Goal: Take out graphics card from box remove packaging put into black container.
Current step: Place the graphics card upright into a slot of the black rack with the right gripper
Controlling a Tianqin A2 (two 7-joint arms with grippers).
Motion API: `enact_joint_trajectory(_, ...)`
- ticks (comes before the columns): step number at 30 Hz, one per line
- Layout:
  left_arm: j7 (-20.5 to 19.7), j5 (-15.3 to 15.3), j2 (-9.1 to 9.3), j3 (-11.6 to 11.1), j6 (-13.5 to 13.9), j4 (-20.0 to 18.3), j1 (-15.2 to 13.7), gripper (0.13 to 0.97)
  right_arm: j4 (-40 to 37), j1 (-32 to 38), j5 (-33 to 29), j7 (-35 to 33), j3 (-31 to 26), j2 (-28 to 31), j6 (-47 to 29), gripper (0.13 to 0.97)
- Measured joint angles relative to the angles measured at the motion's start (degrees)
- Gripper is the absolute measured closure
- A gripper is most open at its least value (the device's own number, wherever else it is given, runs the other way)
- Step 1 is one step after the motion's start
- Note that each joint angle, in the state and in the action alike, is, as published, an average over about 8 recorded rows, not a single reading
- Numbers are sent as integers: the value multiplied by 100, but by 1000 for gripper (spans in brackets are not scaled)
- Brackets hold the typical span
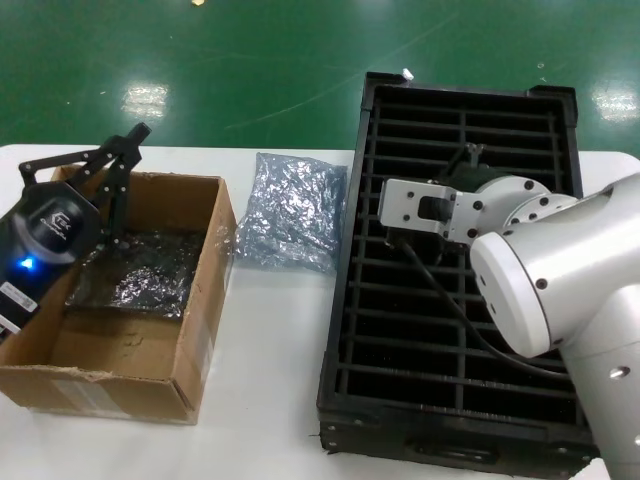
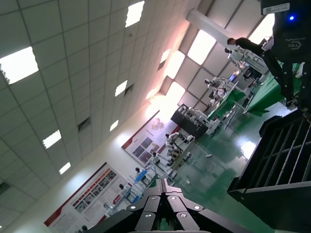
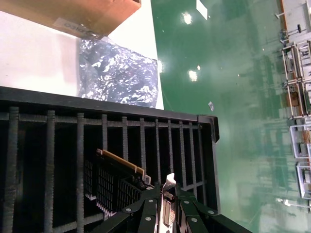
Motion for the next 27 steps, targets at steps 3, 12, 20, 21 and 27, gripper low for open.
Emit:
enact_joint_trajectory(3, 18, 3, -7, -4, 2, 35, -11, 957, -87, 16, 39, 18, -54, -2, 33, 920)
enact_joint_trajectory(12, 58, 7, -23, -12, 17, 132, -47, 957, -407, 113, 133, 129, -324, -6, 108, 920)
enact_joint_trajectory(20, 52, 0, -11, -29, -4, 137, -31, 957, -655, 199, 219, 186, -510, -6, 144, 920)
enact_joint_trajectory(21, 50, 0, -10, -32, -8, 134, -28, 957, -669, 204, 226, 188, -519, -5, 144, 920)
enact_joint_trajectory(27, 41, -6, 2, -43, -19, 109, -4, 957, -674, 197, 225, 173, -538, -2, 144, 894)
